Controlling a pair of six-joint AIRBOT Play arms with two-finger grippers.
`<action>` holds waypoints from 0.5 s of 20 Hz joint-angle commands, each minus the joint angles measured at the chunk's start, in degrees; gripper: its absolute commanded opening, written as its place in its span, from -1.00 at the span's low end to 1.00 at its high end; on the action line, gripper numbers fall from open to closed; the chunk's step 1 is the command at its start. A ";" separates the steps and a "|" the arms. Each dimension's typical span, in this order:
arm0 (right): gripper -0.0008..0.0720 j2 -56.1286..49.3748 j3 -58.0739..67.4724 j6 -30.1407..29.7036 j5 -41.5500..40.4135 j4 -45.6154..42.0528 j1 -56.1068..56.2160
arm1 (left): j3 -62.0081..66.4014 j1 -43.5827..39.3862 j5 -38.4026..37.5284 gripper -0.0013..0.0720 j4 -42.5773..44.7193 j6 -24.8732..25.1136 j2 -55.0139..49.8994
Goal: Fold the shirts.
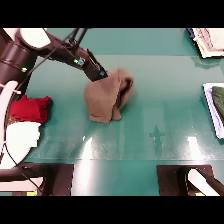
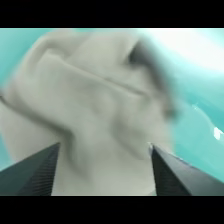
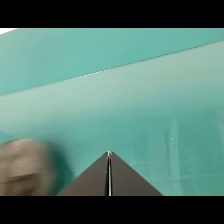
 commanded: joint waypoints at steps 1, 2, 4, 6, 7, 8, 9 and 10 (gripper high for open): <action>-0.92 0.00 0.20 0.00 0.66 -0.02 0.04 | -1.79 5.35 0.94 0.68 2.32 -12.74 -2.10; -0.92 0.00 0.20 -0.02 0.59 -0.02 0.04 | -1.81 8.09 -1.31 0.68 2.27 -15.04 -1.33; -0.92 0.00 0.20 -0.07 0.59 -0.24 0.04 | -2.19 12.59 -8.63 0.68 2.27 -17.40 0.00; -0.92 0.00 0.20 -0.96 0.57 -0.46 0.04 | -8.44 14.29 -10.21 0.68 2.36 -18.91 3.26; -0.92 0.00 0.20 -1.09 0.59 -0.50 0.04 | -14.53 14.27 -8.85 0.68 2.38 -19.10 5.84; -0.92 0.00 0.20 -1.09 0.59 -0.46 0.04 | -21.03 13.99 -6.97 0.68 2.08 -19.21 8.35; -0.92 0.00 0.20 -1.09 0.57 -0.48 0.02 | -28.57 14.01 -4.48 0.68 0.83 -19.39 10.95; -0.92 -0.09 0.20 -1.11 0.55 -0.48 0.04 | -35.41 14.01 -2.10 0.68 -0.52 -19.39 13.14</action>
